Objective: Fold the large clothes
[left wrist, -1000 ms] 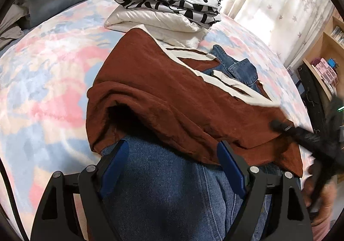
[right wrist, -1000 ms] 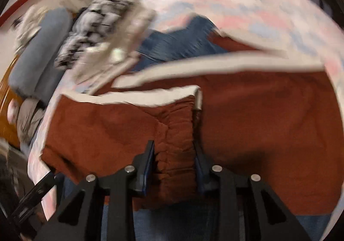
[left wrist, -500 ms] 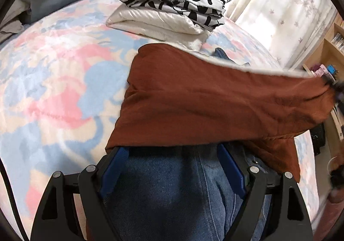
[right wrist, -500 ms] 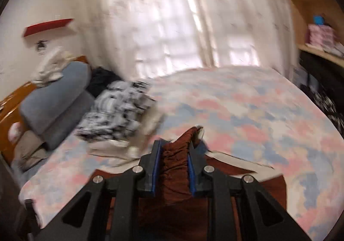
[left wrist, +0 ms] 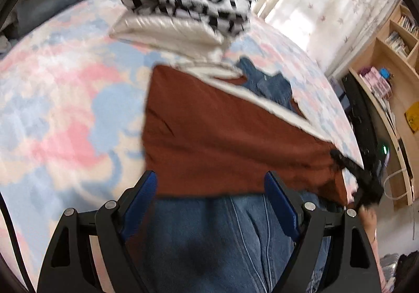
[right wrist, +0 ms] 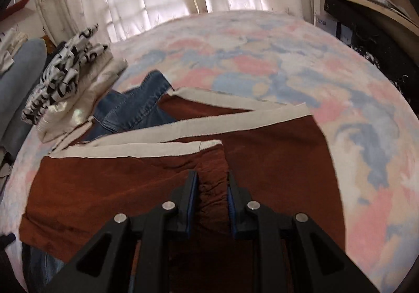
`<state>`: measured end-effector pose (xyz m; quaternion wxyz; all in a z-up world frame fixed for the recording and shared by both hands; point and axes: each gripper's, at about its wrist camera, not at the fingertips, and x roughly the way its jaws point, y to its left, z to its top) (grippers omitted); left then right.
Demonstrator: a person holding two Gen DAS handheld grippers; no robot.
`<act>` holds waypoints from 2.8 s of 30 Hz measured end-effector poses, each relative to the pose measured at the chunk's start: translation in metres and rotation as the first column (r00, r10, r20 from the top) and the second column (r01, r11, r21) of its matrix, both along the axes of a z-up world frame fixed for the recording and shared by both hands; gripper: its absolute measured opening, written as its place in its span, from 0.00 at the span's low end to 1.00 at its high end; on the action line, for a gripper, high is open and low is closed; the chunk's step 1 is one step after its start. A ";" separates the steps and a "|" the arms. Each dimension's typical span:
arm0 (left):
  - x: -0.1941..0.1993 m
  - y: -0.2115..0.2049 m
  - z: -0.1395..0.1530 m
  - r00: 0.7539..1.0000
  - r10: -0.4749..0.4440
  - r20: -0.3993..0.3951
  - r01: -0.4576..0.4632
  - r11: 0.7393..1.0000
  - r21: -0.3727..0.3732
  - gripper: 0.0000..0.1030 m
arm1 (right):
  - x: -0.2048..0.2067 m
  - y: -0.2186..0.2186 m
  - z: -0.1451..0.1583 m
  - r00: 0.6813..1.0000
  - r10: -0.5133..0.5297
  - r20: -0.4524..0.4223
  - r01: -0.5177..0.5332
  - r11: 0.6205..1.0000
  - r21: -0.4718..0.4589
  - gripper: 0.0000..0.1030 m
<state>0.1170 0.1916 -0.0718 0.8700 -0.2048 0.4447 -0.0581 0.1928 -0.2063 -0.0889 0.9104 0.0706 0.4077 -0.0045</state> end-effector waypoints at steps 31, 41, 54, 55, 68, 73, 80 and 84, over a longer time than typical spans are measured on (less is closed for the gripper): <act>0.185 0.014 -0.042 0.994 0.110 -0.022 -0.099 0.953 0.288 0.04 | 0.065 0.001 -0.026 0.971 0.206 -0.117 -0.185 0.967 0.173 0.30; 0.175 -0.011 -0.080 0.989 0.138 0.059 -0.149 0.852 0.502 0.09 | 0.074 0.007 -0.042 0.994 0.112 -0.021 -0.112 0.994 0.018 0.34; 0.136 -0.035 -0.026 0.997 0.061 0.040 -0.073 0.864 0.498 0.54 | 0.041 -0.003 -0.002 0.997 0.071 -0.037 -0.067 0.992 0.110 0.52; 0.132 -0.039 -0.021 0.998 0.055 0.041 -0.069 0.868 0.492 0.54 | 0.036 0.000 0.005 0.996 0.081 -0.023 -0.078 0.990 0.114 0.54; 0.097 -0.103 -0.048 0.997 0.064 -0.052 -0.044 0.946 0.320 0.53 | 0.011 0.105 -0.005 0.956 0.289 -0.054 -0.282 0.953 0.114 0.56; 0.081 -0.089 -0.081 0.996 0.050 -0.079 -0.012 0.908 0.419 0.53 | 0.013 0.088 -0.036 0.961 0.235 -0.148 -0.235 0.972 0.020 0.55; 0.067 -0.048 -0.075 0.988 0.133 -0.076 -0.095 0.920 0.381 0.53 | -0.004 0.019 -0.034 0.981 0.159 -0.111 -0.151 0.986 0.077 0.50; 0.060 -0.045 -0.069 0.989 0.120 -0.084 -0.080 0.921 0.381 0.53 | -0.015 -0.003 -0.023 0.992 0.067 -0.106 -0.065 0.998 0.026 0.52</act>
